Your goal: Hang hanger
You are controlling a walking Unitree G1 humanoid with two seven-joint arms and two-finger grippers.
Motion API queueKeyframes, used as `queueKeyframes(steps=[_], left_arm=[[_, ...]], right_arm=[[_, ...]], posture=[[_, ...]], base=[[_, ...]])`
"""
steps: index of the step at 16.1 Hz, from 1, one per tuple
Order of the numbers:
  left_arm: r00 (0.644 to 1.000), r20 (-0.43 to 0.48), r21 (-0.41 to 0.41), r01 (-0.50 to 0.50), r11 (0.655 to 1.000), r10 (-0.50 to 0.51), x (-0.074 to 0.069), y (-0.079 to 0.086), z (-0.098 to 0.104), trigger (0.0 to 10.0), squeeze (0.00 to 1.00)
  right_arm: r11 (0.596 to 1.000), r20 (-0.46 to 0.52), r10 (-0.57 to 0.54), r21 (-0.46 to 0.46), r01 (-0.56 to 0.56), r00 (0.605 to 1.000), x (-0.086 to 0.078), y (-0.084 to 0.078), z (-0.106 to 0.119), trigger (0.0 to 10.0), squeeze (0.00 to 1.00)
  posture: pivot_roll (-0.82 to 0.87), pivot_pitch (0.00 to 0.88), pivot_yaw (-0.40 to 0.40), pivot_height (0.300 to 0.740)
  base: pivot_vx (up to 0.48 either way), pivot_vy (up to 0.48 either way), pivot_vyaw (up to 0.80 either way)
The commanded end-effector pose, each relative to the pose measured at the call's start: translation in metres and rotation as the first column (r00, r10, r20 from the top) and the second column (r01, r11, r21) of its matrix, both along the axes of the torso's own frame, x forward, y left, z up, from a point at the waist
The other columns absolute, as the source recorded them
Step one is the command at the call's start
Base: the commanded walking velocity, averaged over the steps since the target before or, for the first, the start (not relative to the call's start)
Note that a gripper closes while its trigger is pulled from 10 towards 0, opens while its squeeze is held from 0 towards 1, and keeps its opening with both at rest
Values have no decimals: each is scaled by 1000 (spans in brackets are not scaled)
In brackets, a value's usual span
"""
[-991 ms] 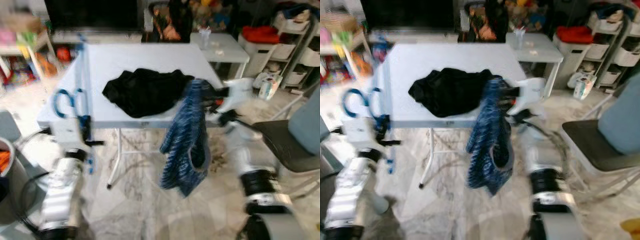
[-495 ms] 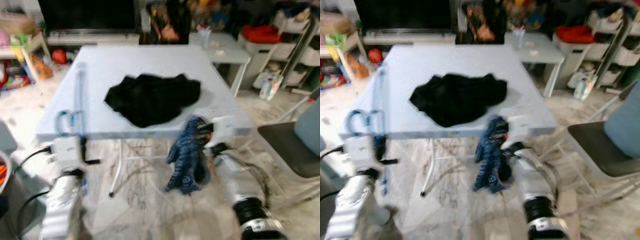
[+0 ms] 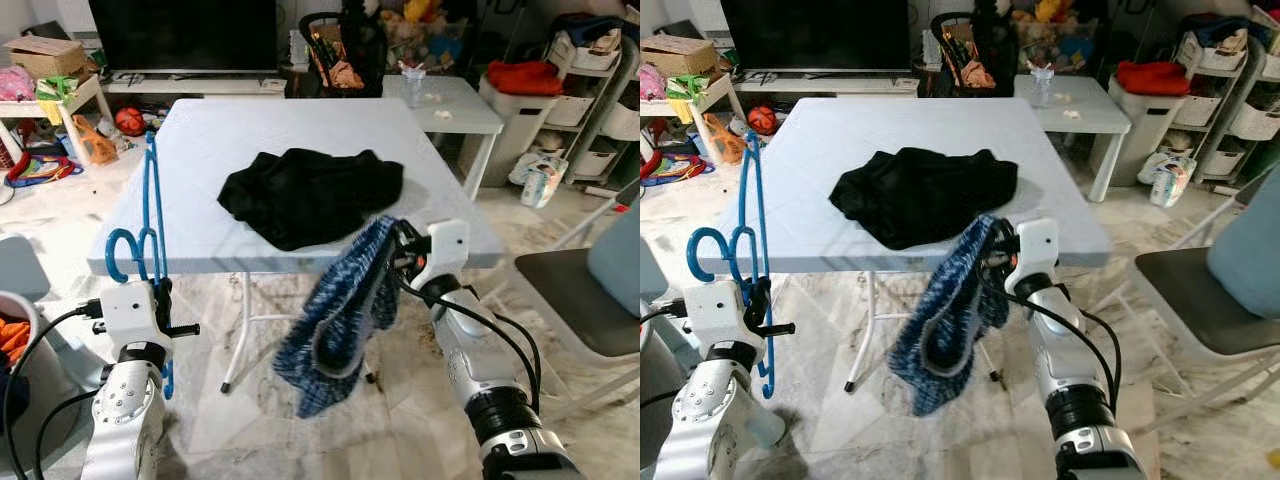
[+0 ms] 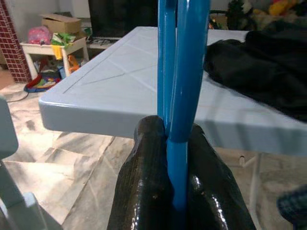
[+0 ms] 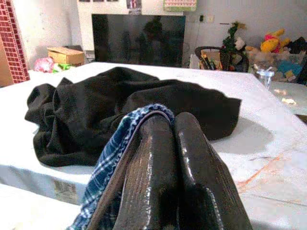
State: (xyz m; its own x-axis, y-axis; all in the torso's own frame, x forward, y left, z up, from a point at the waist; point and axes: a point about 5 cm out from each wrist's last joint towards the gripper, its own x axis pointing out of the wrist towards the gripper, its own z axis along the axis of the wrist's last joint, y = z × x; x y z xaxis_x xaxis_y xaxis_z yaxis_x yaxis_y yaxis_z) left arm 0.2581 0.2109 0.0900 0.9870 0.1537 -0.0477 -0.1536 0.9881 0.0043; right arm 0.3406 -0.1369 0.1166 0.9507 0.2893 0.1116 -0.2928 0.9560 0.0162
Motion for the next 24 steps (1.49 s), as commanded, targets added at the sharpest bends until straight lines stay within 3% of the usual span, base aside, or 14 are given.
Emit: queueKeyframes(steps=[1, 6, 15, 19, 24], left_arm=[[999, 34, 4, 3, 1000, -3, 3, 1, 8, 10000, 0], [999, 52, 0, 4, 1000, -4, 7, 5, 11, 10000, 0], [997, 67, -7, 40, 999, -40, 12, 4, 16, 10000, 0], [995, 53, -17, 83, 996, -82, 18, 1, 17, 10000, 0], [985, 15, -6, 172, 985, -172, 16, -9, 16, 10000, 0]], right_arm=[[1000, 60, 4, 21, -5, 998, 4, 3, 15, 0, 0], [999, 68, 35, 12, -36, 997, 5, 8, 17, 0, 0], [1000, 109, 18, 22, -20, 994, 17, 10, 33, 0, 0], [999, 138, -22, 48, 16, 990, 23, 7, 46, 0, 0], [991, 113, -130, 37, 127, 985, 29, -5, 46, 0, 0]], posture=[[-1, 0, -6, 740], [-2, 0, -16, 740], [9, 0, -29, 740], [2, 0, -30, 740], [6, 0, -37, 740]], base=[[382, 0, 619], [401, 100, 593], [415, 155, 0], [460, 0, 0], [0, 0, 0]])
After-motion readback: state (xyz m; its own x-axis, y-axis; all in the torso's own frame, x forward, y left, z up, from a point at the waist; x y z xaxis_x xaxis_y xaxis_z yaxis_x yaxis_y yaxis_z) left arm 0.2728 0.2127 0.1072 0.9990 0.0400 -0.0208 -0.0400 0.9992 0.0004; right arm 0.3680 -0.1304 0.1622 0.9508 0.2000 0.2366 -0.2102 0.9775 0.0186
